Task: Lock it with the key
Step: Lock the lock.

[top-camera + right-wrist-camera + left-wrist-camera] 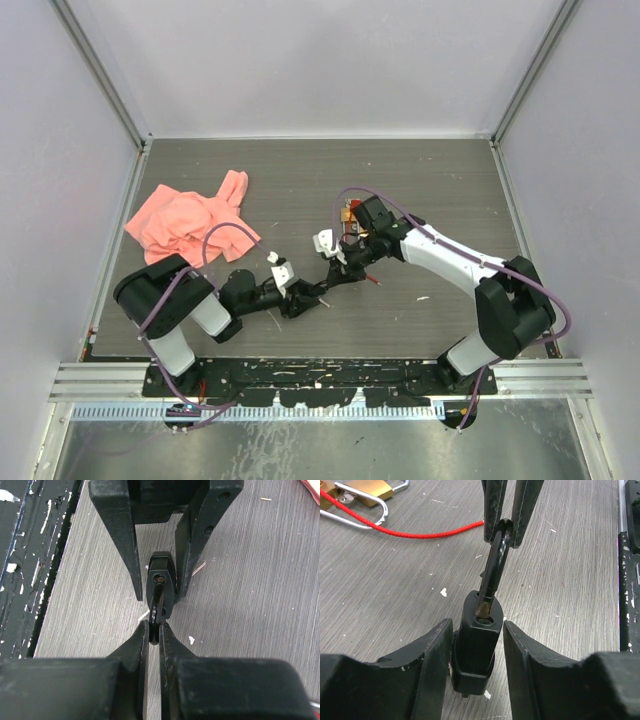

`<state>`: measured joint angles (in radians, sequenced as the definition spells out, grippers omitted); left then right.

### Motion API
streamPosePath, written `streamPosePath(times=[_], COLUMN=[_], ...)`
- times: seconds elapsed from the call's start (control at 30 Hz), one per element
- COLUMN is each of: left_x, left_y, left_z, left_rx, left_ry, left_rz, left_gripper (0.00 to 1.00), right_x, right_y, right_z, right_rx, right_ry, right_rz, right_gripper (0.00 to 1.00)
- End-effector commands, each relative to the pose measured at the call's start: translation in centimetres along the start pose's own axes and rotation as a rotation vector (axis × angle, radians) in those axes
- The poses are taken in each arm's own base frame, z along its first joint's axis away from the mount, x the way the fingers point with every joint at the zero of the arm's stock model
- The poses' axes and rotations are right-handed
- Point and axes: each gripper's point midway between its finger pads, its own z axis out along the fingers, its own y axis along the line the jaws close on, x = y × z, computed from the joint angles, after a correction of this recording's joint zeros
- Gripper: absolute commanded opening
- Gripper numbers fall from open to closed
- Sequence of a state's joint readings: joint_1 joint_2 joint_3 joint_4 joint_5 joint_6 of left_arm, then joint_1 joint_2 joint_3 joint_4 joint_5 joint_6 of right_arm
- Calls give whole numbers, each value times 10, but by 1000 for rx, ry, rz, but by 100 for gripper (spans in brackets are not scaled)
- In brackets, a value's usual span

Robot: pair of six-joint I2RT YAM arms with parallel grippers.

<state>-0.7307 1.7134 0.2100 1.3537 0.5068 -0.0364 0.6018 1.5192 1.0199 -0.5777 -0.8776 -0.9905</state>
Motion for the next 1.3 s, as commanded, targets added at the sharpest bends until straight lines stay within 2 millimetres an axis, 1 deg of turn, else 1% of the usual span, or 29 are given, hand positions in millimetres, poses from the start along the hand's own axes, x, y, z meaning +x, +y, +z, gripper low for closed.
streamPosePath(times=[0.0,0.1,0.17,0.2,0.27,0.37,0.4,0.43,0.47,0.57,0.67,0.73,0.83,1.03,1.27], left_x=[-16,-13,-11,-10,-10,-11,-10,-9,-8,-3,0,1,3,6,13], left_y=[-1,-1,-1,-1,-1,-2,-1,-1,0,4,6,9,10,8,7], left_z=[6,6,6,6,5,5,5,5,5,4,1,-1,-1,3,0], left_rx=[36,43,44,44,46,53,55,54,51,35,16,-2,-9,14,16], left_ry=[-63,-55,-50,-48,-49,-51,-49,-47,-42,-29,-21,-17,-13,-7,12], left_rz=[68,79,87,90,97,104,109,112,116,121,133,142,139,129,129], left_gripper=[48,48,45,41,29,14,7,3,0,0,0,0,0,0,0], right_x=[-21,-22,-22,-22,-20,-17,-17,-18,-17,-8,8,18,24,23,3], right_y=[-8,-9,-8,-7,-5,-3,-2,-1,0,6,11,11,16,22,29], right_z=[0,2,4,4,6,8,9,9,10,16,21,21,25,45,56], right_rx=[6,1,-5,-9,-15,-20,-22,-26,-32,-52,-59,-51,-56,-86,-102], right_ry=[-23,-17,-18,-21,-22,-23,-26,-30,-30,2,71,117,147,185,55], right_rz=[-48,-48,-44,-40,-34,-29,-28,-28,-27,-33,-22,-7,-4,-21,41], right_gripper=[1,1,1,2,1,1,1,1,1,1,1,1,1,1,1])
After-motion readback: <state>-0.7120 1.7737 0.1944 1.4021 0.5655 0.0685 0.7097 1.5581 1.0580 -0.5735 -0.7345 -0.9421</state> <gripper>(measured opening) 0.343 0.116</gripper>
